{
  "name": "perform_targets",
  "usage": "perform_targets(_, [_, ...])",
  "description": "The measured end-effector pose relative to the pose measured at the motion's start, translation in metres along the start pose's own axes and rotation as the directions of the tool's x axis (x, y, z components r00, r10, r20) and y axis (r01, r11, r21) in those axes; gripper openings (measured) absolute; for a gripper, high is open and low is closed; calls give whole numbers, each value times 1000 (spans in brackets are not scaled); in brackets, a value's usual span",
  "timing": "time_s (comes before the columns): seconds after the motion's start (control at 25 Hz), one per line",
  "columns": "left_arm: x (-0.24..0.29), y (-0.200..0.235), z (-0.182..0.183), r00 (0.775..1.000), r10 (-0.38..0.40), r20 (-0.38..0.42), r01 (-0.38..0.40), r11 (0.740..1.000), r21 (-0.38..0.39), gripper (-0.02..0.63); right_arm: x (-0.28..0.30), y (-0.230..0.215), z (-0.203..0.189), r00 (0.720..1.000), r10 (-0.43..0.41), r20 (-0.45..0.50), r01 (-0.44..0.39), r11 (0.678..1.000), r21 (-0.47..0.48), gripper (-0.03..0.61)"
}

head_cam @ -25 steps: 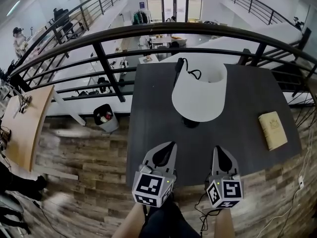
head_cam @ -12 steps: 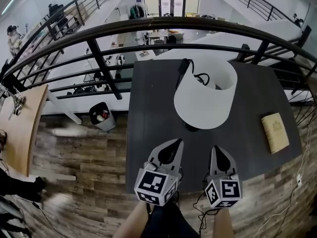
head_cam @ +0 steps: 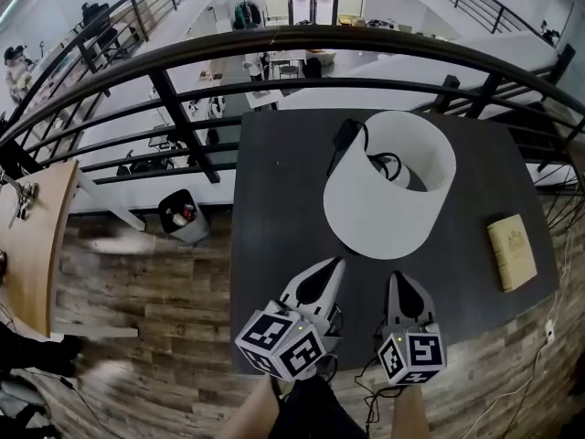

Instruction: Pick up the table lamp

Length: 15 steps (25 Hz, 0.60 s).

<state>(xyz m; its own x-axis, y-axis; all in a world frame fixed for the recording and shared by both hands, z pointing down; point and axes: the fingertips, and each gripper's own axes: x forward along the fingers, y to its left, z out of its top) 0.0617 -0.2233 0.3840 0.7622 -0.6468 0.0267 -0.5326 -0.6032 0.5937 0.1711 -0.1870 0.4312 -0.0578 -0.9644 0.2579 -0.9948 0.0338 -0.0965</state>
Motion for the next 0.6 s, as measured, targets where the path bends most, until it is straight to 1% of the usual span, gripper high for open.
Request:
perform_targets(0.16, [8, 3, 4, 998, -46, 34, 50, 993, -106, 17, 11, -3, -8, 1000, -6, -24, 6, 1000, 5, 9])
perform_targets(0.28, [10, 7, 7, 994, -82, 71, 95, 976, -196, 17, 18, -4, -15, 999, -3, -38, 3, 1000, 3, 9])
perform_targets(0.36, [10, 13, 6, 989, -110, 100, 133, 955, -266, 18, 24, -5, -22, 999, 0, -42, 0, 1000, 6, 9])
perform_targets(0.44, [10, 19, 7, 983, -126, 132, 164, 927, -337, 23, 28, -6, -27, 999, 1, -44, -1, 1000, 10, 9])
perform_targets(0.6, [7, 29, 11, 976, -130, 176, 195, 881, -432, 34, 33, -5, -32, 999, -2, -48, 2, 1000, 11, 9])
